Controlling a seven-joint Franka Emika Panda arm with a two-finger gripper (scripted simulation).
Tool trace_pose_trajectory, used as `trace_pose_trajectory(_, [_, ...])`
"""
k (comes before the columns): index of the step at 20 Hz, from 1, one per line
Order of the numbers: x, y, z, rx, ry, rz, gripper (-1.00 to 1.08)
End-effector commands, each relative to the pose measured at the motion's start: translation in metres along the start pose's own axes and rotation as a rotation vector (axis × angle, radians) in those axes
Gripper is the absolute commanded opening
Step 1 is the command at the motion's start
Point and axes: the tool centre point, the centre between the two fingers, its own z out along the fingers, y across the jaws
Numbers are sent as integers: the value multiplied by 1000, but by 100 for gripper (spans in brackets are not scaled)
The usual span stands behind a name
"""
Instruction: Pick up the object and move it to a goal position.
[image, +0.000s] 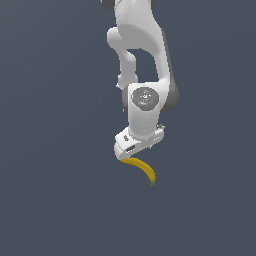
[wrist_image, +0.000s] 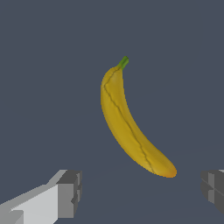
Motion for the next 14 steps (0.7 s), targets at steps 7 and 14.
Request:
trace_pose_trajectory(7, [19, 5, 29, -14, 0, -239, 100])
trace_pose_trajectory(14, [28, 7, 43, -20, 1, -353, 100])
